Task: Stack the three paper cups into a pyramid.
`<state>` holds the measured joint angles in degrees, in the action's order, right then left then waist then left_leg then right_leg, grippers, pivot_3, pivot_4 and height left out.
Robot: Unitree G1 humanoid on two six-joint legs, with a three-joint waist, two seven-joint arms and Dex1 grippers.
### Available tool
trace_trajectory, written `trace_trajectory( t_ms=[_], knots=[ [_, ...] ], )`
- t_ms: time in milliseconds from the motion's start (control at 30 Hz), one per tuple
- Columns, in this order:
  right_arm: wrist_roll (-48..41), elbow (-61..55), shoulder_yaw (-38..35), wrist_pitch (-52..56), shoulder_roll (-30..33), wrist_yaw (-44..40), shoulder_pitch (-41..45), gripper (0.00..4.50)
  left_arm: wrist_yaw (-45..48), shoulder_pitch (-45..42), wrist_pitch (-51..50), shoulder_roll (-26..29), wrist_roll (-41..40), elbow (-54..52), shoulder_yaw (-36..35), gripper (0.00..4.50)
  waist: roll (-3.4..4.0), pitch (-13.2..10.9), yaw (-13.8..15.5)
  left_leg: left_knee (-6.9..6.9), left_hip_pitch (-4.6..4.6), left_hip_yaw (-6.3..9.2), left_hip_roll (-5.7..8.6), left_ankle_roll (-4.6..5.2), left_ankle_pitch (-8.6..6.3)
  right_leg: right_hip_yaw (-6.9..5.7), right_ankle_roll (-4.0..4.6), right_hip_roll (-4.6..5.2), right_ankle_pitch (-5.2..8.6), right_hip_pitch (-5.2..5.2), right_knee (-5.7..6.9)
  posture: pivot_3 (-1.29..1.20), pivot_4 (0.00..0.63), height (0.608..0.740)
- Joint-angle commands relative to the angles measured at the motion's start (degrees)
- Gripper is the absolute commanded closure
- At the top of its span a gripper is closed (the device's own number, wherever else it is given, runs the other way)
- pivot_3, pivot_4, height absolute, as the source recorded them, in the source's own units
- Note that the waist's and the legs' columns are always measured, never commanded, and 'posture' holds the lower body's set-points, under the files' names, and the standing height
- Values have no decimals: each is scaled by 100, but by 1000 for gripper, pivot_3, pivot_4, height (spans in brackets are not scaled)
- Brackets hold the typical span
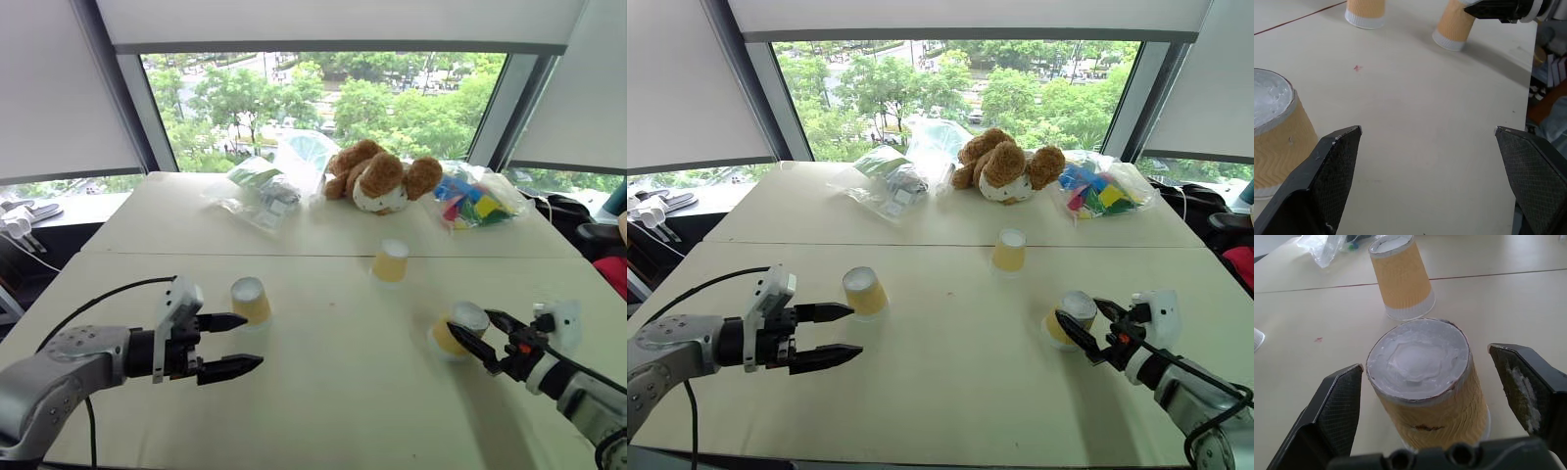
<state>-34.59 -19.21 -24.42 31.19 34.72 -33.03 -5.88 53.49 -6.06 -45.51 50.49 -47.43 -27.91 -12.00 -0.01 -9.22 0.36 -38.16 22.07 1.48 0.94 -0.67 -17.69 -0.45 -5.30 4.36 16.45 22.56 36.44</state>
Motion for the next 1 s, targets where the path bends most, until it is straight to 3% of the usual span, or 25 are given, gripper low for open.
trace_trajectory(
  t_ms=[33,67,233,367,600,833,1000],
  knots=[
    [86,98,25,-231,-15,-49,159,54,-48,23,103,-11,18,-168,-66,0,0,0,0,0,0,0,0,0,0,0,0,-1,0,0,0,0,150,740],
    [100,131,31,-272,-27,-43,191,54,-52,41,107,-10,20,-175,-81,0,0,0,0,0,0,0,0,0,0,0,0,0,0,1,1,0,150,740],
    [101,168,99,-325,-33,-79,246,2286,-77,81,127,-15,47,-178,-93,0,0,0,17,0,0,0,0,-1,0,0,0,0,0,0,1,0,150,740],
    [29,-45,180,-249,16,-87,415,2315,-82,61,132,-13,55,-150,-92,0,0,0,16,0,0,0,0,-1,0,0,0,0,0,0,1,0,150,740],
    [-215,-861,1425,467,125,-346,1346,2315,-117,11,89,-31,25,-211,-26,0,0,0,-100,0,-1,1,-2,-6,3,2,0,-1,0,17,32,0,150,740],
    [348,-247,2698,262,-203,-734,2229,2315,-70,190,79,61,112,-369,21,0,0,-1,-98,-4,2,1,2,-7,4,2,0,2,0,20,38,0,150,740],
    [781,227,3204,18,-402,-898,2547,2315,-173,305,83,29,103,-458,-40,0,0,-1,-101,-5,4,1,3,-11,6,2,0,3,0,30,52,0,150,740]
  ],
)
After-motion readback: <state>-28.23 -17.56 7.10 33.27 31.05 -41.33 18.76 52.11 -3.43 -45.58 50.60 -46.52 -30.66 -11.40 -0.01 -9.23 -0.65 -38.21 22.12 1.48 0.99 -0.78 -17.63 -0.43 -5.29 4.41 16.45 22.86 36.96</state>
